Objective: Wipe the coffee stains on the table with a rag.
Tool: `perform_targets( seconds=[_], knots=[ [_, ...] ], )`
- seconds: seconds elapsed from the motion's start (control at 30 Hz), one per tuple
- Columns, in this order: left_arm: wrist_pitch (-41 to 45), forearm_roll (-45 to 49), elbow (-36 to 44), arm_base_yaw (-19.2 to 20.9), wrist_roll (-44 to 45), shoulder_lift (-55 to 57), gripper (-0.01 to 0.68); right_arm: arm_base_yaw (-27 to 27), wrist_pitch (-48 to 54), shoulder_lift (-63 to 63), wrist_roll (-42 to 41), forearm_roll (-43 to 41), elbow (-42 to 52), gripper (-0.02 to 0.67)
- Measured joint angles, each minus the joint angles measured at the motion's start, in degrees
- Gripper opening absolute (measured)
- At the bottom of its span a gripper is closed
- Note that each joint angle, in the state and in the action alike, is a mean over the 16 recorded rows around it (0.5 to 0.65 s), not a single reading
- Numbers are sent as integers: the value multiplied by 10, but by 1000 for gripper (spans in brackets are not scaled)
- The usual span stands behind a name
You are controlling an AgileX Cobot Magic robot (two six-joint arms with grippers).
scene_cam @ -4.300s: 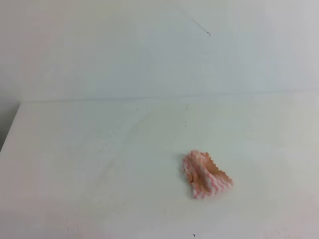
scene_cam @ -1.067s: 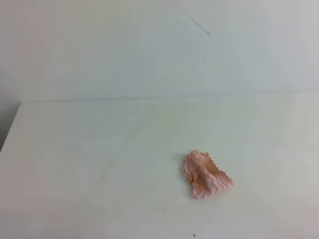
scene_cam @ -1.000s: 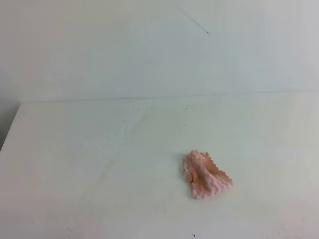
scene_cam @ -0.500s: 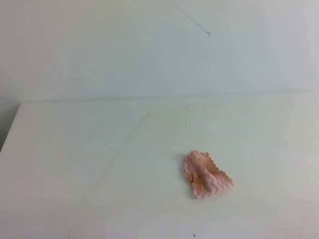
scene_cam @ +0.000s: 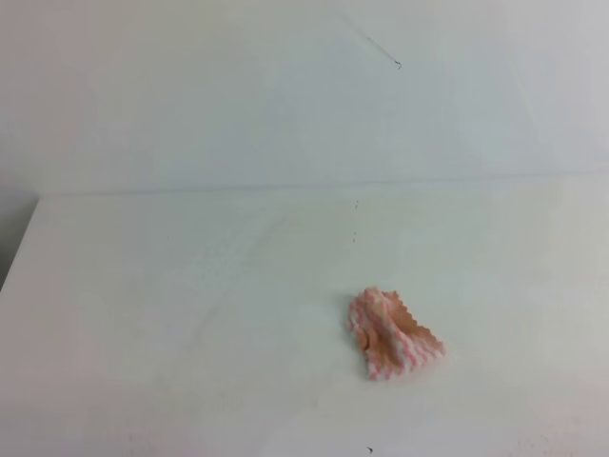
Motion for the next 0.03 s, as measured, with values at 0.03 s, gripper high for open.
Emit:
perform_targets(
  seconds=[0.03],
  knots=[
    [0, 0, 0, 0, 0, 0, -1, 0, 0, 0, 0, 0, 0, -2]
  ],
)
